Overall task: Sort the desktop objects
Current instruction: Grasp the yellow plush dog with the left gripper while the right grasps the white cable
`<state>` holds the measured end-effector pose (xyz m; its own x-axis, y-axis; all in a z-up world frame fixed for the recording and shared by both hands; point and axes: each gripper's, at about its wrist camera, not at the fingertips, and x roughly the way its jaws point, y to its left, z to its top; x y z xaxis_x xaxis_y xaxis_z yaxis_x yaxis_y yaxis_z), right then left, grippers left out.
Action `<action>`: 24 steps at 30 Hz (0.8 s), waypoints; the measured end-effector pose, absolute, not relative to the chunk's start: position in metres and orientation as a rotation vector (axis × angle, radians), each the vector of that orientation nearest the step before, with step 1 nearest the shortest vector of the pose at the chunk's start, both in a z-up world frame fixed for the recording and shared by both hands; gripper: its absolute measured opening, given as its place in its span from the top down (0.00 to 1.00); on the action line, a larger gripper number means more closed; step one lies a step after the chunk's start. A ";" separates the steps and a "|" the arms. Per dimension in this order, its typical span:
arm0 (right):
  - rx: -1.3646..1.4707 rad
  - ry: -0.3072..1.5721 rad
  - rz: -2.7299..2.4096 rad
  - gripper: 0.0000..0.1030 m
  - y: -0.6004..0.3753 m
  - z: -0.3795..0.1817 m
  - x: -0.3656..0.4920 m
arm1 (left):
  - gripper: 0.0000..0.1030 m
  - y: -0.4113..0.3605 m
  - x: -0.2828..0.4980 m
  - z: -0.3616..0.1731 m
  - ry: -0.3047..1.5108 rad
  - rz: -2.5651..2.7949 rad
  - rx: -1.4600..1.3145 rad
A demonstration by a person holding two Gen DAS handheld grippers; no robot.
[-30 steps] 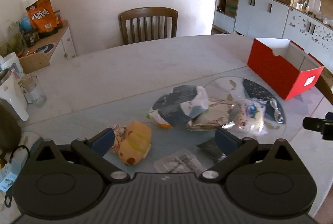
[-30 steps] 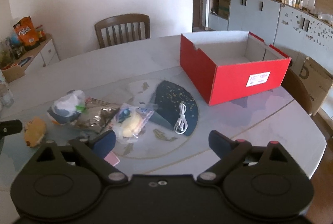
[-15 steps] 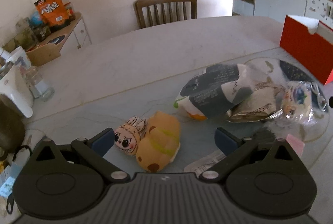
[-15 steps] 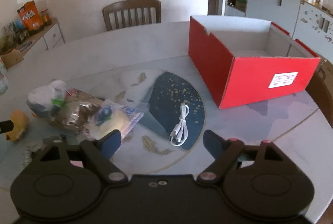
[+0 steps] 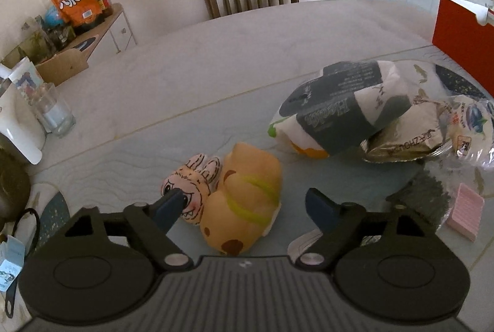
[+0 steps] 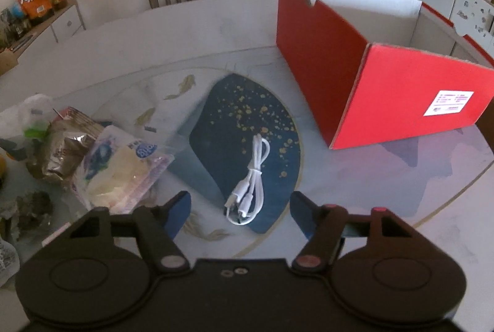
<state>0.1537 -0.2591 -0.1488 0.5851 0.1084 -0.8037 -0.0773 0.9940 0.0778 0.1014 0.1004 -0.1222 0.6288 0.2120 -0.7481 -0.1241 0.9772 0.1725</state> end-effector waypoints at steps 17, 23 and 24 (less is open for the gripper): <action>0.014 0.944 0.073 0.63 -0.253 -0.148 0.159 | 0.51 0.093 0.099 -0.125 0.882 0.194 0.181; 0.025 0.948 0.069 0.74 -0.255 -0.147 0.157 | 0.54 0.093 0.094 -0.120 0.885 0.168 0.148; 0.026 0.950 0.069 0.74 -0.255 -0.146 0.157 | 0.54 0.092 0.094 -0.119 0.884 0.167 0.144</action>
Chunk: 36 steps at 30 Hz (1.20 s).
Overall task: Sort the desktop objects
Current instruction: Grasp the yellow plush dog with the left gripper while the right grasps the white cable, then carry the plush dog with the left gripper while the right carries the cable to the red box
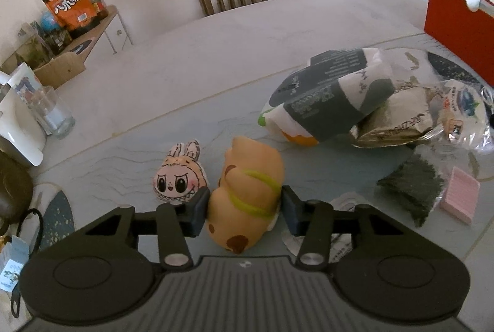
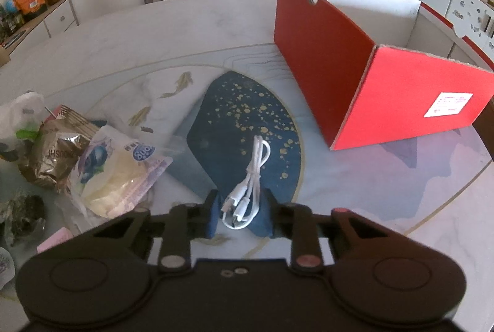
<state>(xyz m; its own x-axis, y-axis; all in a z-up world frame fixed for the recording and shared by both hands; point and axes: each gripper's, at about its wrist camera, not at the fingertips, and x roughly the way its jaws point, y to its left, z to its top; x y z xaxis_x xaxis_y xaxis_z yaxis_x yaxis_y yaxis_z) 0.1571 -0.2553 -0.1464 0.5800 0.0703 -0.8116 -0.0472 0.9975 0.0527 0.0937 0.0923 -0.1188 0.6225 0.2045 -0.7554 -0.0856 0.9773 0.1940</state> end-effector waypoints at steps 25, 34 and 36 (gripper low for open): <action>0.128 0.871 0.126 0.79 -0.275 -0.090 0.119 | 0.55 0.032 0.076 -0.051 0.847 0.066 0.079; 0.147 0.818 0.165 0.79 -0.291 -0.053 0.113 | 0.55 -0.009 0.089 -0.024 0.810 0.003 0.076; 0.150 0.805 0.170 0.79 -0.298 -0.046 0.114 | 0.55 -0.018 0.093 -0.020 0.802 -0.008 0.071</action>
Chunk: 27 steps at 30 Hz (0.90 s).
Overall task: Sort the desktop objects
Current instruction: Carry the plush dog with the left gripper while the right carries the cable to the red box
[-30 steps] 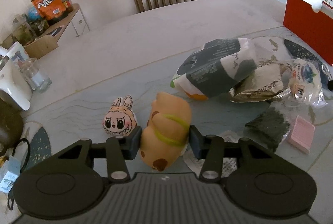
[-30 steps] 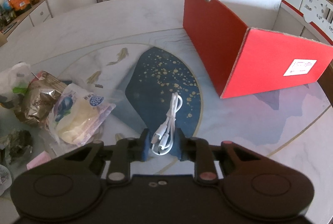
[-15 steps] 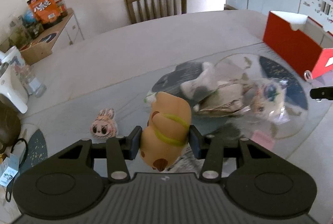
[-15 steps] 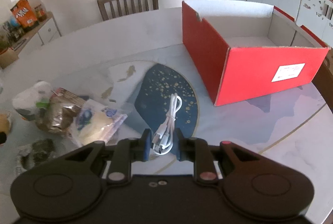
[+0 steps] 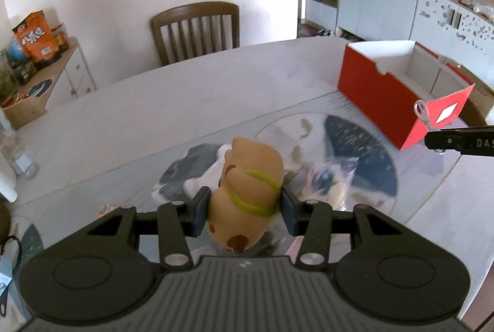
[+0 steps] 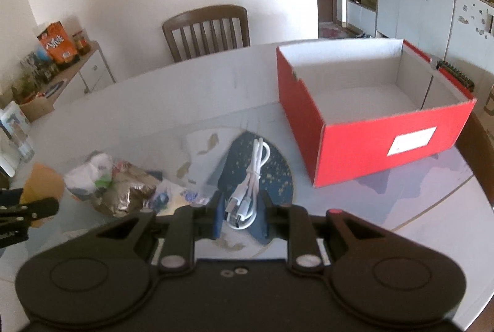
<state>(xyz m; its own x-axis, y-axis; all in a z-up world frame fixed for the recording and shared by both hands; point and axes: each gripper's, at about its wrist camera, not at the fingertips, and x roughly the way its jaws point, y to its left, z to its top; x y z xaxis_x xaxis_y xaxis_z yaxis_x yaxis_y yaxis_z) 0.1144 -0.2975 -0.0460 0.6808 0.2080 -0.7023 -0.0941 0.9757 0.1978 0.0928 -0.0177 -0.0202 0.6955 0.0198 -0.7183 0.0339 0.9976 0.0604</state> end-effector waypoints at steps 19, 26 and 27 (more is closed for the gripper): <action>0.128 0.717 0.181 0.79 -0.378 -0.016 0.153 | 0.55 -0.121 0.146 0.007 0.742 -0.068 0.094; 0.120 0.716 0.190 0.79 -0.405 -0.018 0.171 | 0.55 -0.163 0.172 0.012 0.727 -0.093 0.120; 0.118 0.719 0.192 0.79 -0.409 -0.019 0.173 | 0.55 -0.170 0.176 0.012 0.726 -0.099 0.123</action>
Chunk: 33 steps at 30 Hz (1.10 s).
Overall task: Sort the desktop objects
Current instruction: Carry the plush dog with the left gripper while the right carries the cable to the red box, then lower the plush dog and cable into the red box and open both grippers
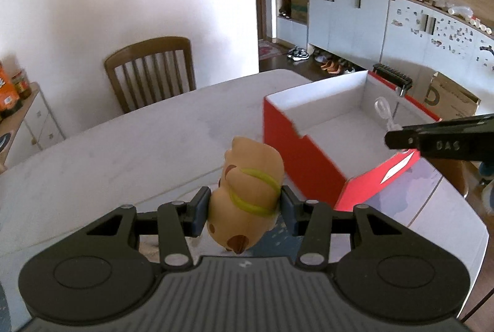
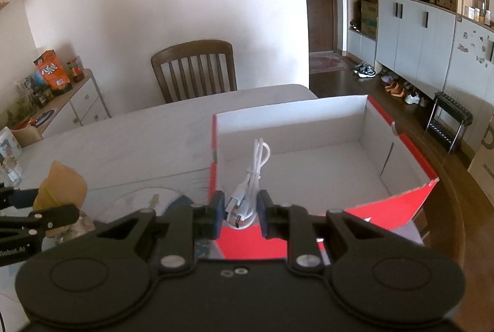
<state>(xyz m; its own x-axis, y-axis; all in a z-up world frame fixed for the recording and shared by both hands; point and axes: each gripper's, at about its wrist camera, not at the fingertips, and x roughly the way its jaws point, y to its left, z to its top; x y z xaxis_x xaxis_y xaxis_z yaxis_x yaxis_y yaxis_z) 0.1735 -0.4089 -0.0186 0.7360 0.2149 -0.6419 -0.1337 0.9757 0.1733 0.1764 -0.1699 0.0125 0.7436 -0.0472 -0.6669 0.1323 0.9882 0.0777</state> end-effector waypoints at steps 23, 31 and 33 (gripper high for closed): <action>0.109 0.777 0.187 0.79 -0.464 -0.042 0.228 | 0.55 -0.266 0.263 0.000 0.737 -0.199 0.222; 0.104 0.807 0.189 0.79 -0.473 -0.056 0.241 | 0.55 -0.289 0.283 -0.010 0.726 -0.245 0.273; 0.104 0.813 0.187 0.79 -0.475 -0.060 0.244 | 0.55 -0.293 0.288 -0.013 0.729 -0.254 0.279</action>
